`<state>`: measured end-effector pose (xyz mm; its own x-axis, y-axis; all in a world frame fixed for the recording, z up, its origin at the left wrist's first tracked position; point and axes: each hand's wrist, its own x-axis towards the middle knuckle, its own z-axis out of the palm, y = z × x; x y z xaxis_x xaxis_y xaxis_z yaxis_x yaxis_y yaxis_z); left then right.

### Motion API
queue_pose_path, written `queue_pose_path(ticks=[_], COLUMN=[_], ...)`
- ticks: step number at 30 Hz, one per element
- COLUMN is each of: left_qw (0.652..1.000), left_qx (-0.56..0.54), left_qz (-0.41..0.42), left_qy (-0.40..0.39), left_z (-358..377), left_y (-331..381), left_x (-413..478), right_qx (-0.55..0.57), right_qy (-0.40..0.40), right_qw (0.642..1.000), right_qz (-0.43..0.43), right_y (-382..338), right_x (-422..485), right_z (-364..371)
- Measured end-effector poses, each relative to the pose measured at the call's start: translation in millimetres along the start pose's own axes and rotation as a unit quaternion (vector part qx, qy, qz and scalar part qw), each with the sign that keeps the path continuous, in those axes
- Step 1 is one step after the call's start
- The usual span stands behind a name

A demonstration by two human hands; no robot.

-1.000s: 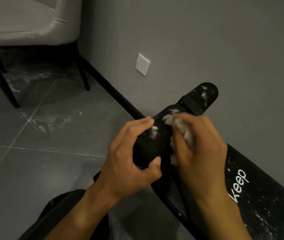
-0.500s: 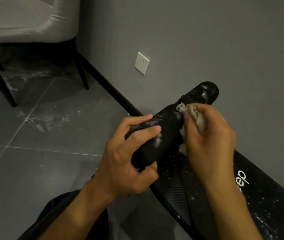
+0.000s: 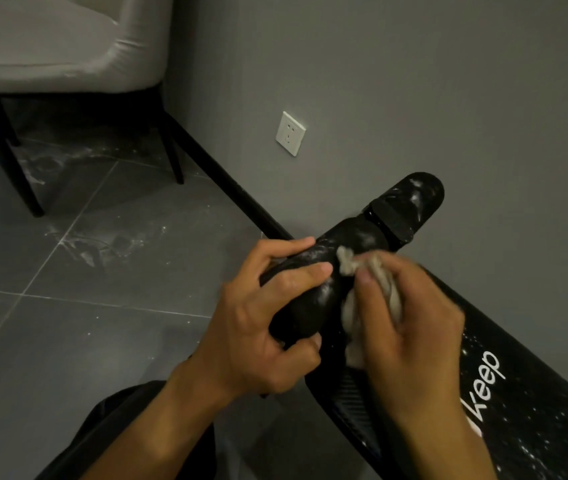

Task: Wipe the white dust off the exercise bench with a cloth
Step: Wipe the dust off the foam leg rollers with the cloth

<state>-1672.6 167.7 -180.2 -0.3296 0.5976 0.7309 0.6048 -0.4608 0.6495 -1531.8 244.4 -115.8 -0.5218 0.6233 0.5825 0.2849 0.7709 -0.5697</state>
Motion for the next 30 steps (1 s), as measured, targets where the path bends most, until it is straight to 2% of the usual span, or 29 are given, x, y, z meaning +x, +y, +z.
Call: queue_pose_path(ticks=[3,7,9,13,16,18,21,22,24,26,30], left_qw=[1.000,1.000,1.000,1.000,1.000,0.999,1.000,1.000,1.000,1.000,1.000], left_qx=[0.001,0.010,0.009,0.012,0.015,0.017,0.017,0.016,0.016,0.015,0.010], left_qz=[0.004,0.014,0.018,0.026,0.025,0.027,0.016,0.011,0.002,-0.008,-0.016], left_qy=[0.002,0.006,0.003,-0.008,-0.003,0.000,-0.005,-0.006,-0.006,-0.004,-0.005], left_z=[0,1,-1,-3,-3,-2,-2,-3,-3,-2,-3], left_y=[-2,-2,-2,-4,-4,-3,-1,-1,0,1,4], left_x=[-1,0,1,-1,-1,0,-1,-1,-3,-4,-5], right_qx=[-0.013,-0.080,-0.072,-0.008,-0.032,-0.025,0.019,0.089,0.262,0.344,0.354], right_qy=[0.005,0.045,0.050,0.027,0.035,0.056,0.035,0.030,0.001,-0.016,0.077], right_qw=[1.000,0.995,0.995,1.000,0.999,0.996,0.981,0.967,0.909,0.870,0.857], right_qz=[-0.022,0.038,0.046,0.003,-0.014,0.062,0.192,0.237,0.324,0.354,0.367], right_y=[3,15,12,-2,4,7,0,-4,-12,-14,-13], right_x=[-2,31,27,-9,-9,6,22,23,19,11,-1], right_z=[1,1,2,3,5,4,-3,-6,-14,-21,-24])
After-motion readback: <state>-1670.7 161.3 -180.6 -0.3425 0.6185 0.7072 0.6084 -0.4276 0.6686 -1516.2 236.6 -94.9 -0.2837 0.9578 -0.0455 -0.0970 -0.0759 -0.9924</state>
